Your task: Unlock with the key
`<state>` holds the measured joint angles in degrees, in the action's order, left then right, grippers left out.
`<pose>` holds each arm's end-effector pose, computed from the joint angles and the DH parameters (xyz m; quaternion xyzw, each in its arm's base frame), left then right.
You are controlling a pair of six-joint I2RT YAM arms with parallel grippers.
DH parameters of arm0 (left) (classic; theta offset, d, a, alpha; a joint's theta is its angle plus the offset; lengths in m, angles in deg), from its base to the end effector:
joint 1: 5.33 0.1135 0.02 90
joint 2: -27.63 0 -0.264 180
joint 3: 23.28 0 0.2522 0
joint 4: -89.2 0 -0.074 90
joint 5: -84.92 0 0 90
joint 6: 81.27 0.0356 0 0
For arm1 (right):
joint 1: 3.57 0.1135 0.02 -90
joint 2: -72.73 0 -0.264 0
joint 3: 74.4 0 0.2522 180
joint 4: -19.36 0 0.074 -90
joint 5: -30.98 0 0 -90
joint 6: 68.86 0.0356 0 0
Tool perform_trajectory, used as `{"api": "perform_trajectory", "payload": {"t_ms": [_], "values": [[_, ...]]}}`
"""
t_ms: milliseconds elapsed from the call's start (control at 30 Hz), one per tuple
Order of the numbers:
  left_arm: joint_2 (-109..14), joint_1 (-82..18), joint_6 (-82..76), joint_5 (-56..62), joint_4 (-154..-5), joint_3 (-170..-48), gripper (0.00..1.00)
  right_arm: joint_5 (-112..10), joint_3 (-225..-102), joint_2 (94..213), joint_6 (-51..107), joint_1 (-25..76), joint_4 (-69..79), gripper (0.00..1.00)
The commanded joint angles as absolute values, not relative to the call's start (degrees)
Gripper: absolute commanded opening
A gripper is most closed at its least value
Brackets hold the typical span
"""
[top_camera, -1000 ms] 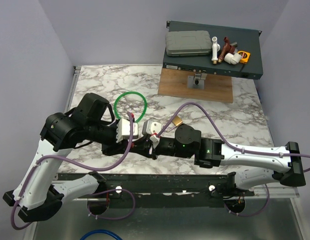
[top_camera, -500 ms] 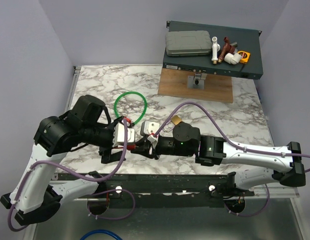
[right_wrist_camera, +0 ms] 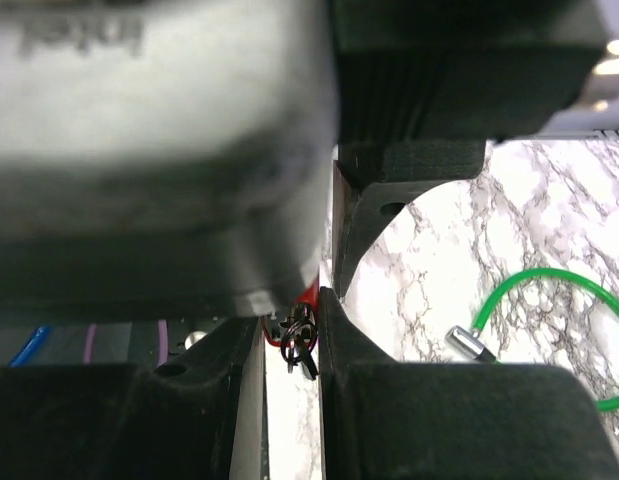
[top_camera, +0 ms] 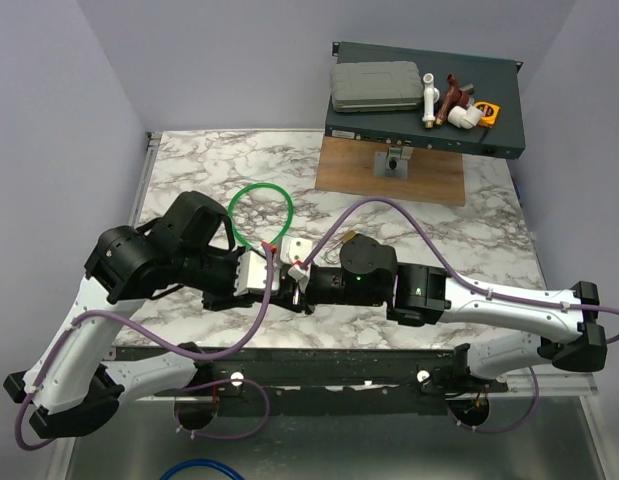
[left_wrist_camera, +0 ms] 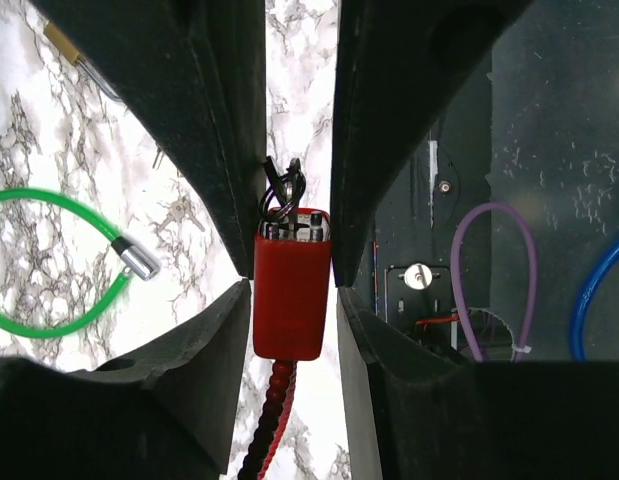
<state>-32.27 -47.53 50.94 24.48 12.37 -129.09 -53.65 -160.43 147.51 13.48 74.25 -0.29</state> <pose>0.0770 -0.0935 0.4348 0.6765 0.6389 -0.2447 0.2725 0.0614 0.3001 0.4015 -0.5357 0.5346 0.4041 0.5138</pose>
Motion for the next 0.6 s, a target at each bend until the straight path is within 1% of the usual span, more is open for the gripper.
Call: {"api": "perform_trajectory", "payload": {"t_ms": [0,100,133,167,200,233,267,333,433,467,500,533,567], "values": [[-32.2,-48.5,51.7,24.9,12.1,-131.5,0.20,-52.6,-162.4,149.1,13.0,74.5,-2.4,0.01],[-31.7,-48.5,51.9,24.6,11.8,-132.0,0.01,-52.9,-162.6,149.3,12.8,74.4,-3.1,0.01],[-31.6,-48.5,51.8,24.3,11.5,-132.1,0.01,-52.9,-162.7,149.4,12.8,74.5,-3.7,0.01],[-31.4,-48.5,51.5,24.0,10.9,-132.1,0.03,-52.7,-163.0,149.6,12.8,74.4,-4.0,0.01],[-31.2,-48.5,51.0,23.8,10.4,-132.3,0.16,-52.6,-163.1,149.8,12.8,74.5,-4.4,0.01],[-31.1,-48.5,50.8,23.7,10.0,-132.5,0.31,-52.5,-163.4,150.0,12.8,74.5,-4.7,0.01],[-30.9,-48.5,50.7,23.4,9.7,-132.6,0.42,-52.5,-163.6,150.2,12.8,74.5,-5.0,0.01],[-30.7,-48.5,50.5,22.5,9.5,-133.0,0.51,-52.6,-163.9,150.2,12.8,74.5,-5.2,0.01],[-30.6,-48.5,50.6,21.9,9.8,-133.7,0.60,-52.5,-164.1,150.3,12.7,74.5,-5.6,0.01],[-30.6,-48.5,50.8,21.9,10.2,-134.3,0.66,-52.6,-164.3,150.4,12.7,74.5,-5.9,0.01],[-30.6,-48.5,50.8,21.9,10.5,-134.7,0.75,-52.4,-164.4,150.5,12.6,74.5,-6.4,0.01],[-30.7,-48.5,51.2,22.0,11.0,-135.1,0.78,-52.4,-164.6,150.6,12.6,74.5,-6.7,0.01],[-30.7,-48.5,51.7,22.3,11.5,-135.2,0.78,-52.2,-164.8,150.6,12.6,74.5,-7.1,0.01]]}}
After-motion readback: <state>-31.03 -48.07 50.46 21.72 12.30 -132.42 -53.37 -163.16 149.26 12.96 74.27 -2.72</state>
